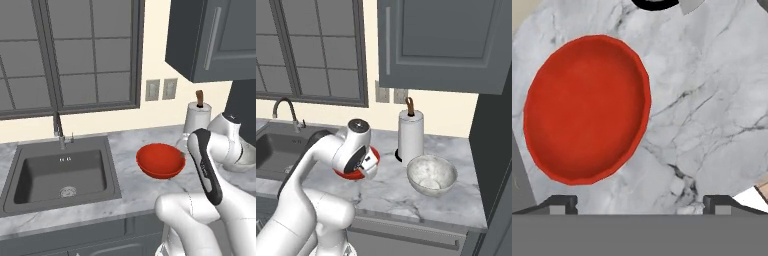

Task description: Open the cabinet. Pick the bowls from the counter and place them in the cabinet. Then close the cabinet.

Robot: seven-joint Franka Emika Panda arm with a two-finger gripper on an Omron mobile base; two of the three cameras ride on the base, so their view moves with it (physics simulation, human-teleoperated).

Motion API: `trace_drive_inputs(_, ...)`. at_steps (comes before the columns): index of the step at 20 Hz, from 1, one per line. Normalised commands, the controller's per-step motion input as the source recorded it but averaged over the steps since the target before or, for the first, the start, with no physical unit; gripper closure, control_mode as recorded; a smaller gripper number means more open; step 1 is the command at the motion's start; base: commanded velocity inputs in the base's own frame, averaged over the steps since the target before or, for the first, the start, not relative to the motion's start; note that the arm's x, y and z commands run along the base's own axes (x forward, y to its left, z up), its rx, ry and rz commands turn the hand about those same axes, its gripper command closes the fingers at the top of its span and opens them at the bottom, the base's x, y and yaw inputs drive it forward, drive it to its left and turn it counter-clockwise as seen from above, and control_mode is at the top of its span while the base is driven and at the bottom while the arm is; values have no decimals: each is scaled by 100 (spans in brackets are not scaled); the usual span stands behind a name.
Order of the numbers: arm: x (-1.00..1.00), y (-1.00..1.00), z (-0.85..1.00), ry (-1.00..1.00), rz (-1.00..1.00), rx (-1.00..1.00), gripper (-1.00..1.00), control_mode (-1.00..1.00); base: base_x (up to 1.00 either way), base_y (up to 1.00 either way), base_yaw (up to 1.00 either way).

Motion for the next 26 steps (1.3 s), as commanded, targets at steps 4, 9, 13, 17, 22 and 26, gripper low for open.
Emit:
trace_drive_inputs(4,17,0,-34,0,0,2,-100,-100,0,0,0)
trace_drive_inputs(9,20,0,-38,0,0,5,-100,-100,0,0,0)
trace_drive_inputs(13,38,0,-39,0,0,5,-100,-100,0,0,0)
trace_drive_inputs(17,44,0,-42,0,0,5,-100,-100,0,0,0)
trace_drive_inputs(22,53,0,-24,0,0,1,-100,-100,0,0,0)
trace_drive_inputs(26,43,0,-15,0,0,0,-100,-100,0,0,0)
